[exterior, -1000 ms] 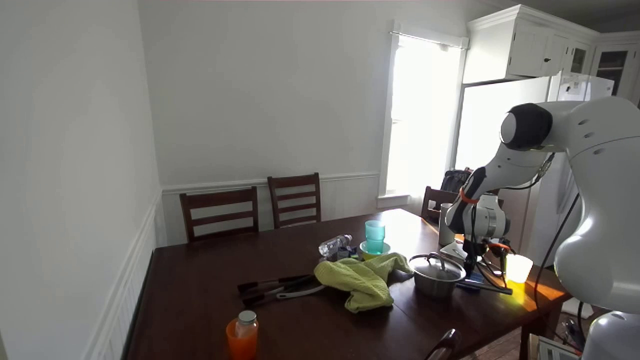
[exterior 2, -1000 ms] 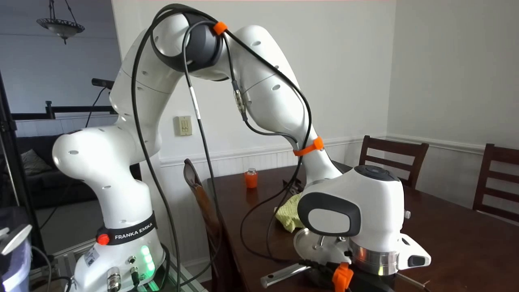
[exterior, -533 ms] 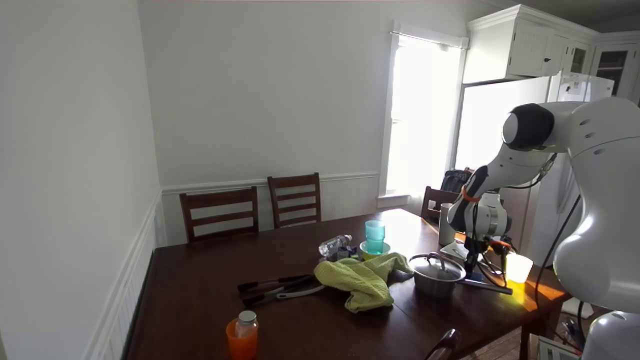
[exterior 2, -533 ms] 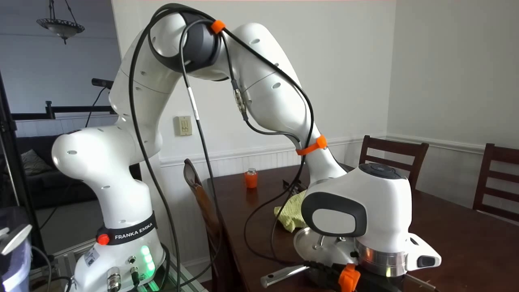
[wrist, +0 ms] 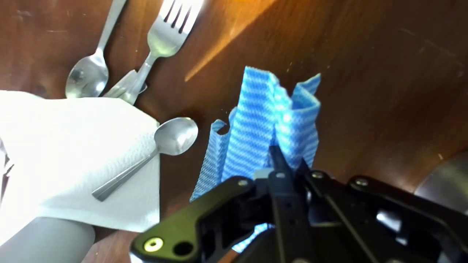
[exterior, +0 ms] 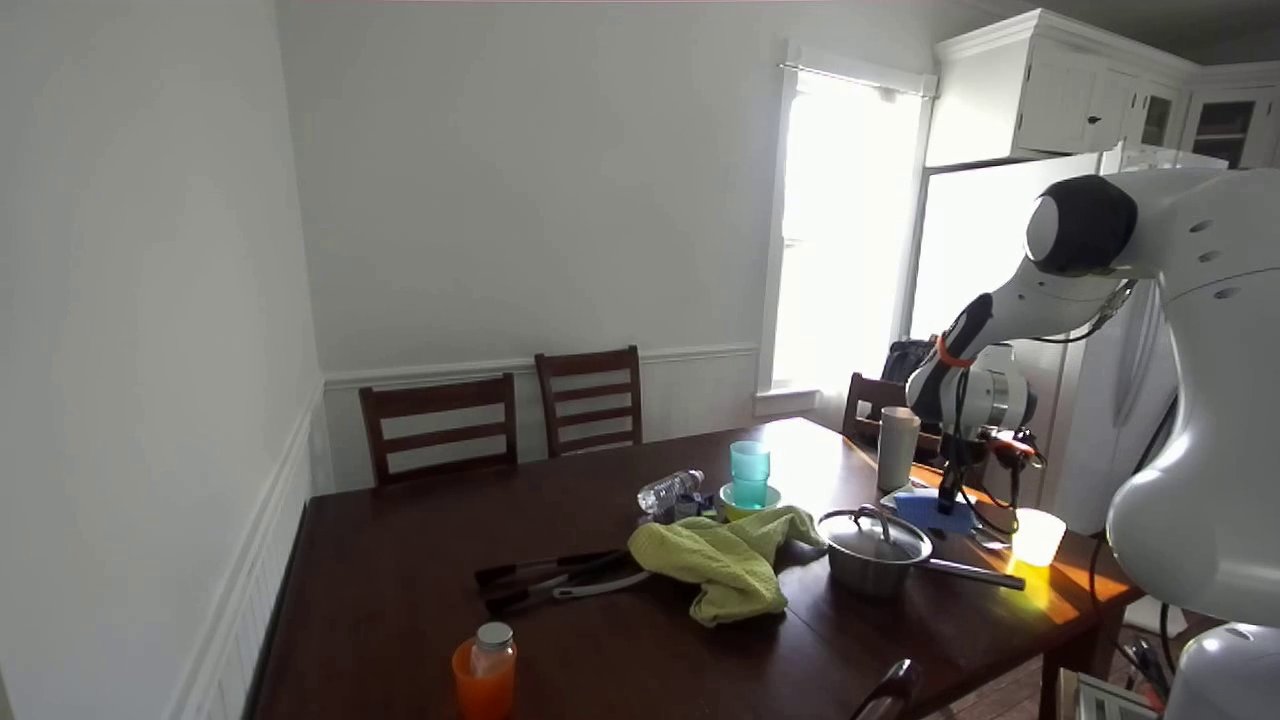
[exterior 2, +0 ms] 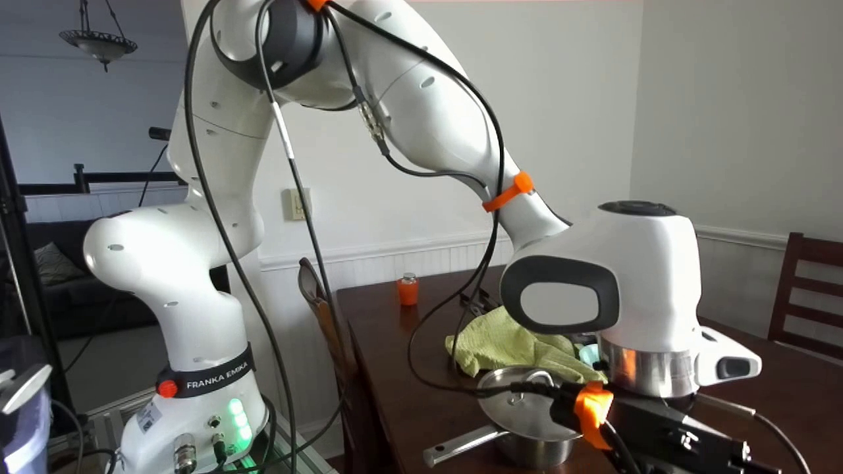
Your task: Use the blue cloth to remove the lid from the pot
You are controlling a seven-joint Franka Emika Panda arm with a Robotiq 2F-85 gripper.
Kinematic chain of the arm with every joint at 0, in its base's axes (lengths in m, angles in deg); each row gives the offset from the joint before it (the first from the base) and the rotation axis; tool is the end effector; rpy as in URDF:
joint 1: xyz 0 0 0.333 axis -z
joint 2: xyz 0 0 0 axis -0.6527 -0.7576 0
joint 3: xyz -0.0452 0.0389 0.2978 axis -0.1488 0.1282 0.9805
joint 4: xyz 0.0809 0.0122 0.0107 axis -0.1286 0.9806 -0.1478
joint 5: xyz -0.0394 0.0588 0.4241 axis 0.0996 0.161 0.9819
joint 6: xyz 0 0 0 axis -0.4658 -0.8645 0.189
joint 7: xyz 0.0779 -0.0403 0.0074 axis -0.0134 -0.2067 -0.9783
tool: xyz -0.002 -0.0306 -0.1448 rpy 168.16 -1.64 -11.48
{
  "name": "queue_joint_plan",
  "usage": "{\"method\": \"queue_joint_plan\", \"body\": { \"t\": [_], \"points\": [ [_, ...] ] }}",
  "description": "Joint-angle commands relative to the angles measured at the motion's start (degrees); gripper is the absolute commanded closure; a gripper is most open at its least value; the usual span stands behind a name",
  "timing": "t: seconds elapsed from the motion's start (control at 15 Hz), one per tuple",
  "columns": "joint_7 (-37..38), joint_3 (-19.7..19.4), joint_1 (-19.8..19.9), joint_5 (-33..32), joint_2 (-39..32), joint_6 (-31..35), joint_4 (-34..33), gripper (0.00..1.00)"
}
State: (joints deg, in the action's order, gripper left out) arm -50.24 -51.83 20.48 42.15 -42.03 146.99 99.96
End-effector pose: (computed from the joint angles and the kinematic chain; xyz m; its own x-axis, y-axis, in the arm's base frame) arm 0.2767 -0.5795 0.1186 0.9947 -0.0501 0.0898 -0.0594 -0.9928 0.1036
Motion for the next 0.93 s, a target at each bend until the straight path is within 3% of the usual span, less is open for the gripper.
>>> {"method": "queue_joint_plan", "body": {
  "t": [0.0,0.47,0.6,0.87],
  "points": [
    [1.15,-0.19,-0.50,1.12,7.42,-7.34,1.80,0.99],
    [7.19,-2.58,-7.17,3.01,19.76,-18.74,5.69,0.99],
    [11.44,-3.96,-10.46,2.49,22.46,-21.11,7.39,0.88],
    [21.39,-7.12,-17.84,-0.34,25.55,-22.31,11.84,0.98]
  ]
}}
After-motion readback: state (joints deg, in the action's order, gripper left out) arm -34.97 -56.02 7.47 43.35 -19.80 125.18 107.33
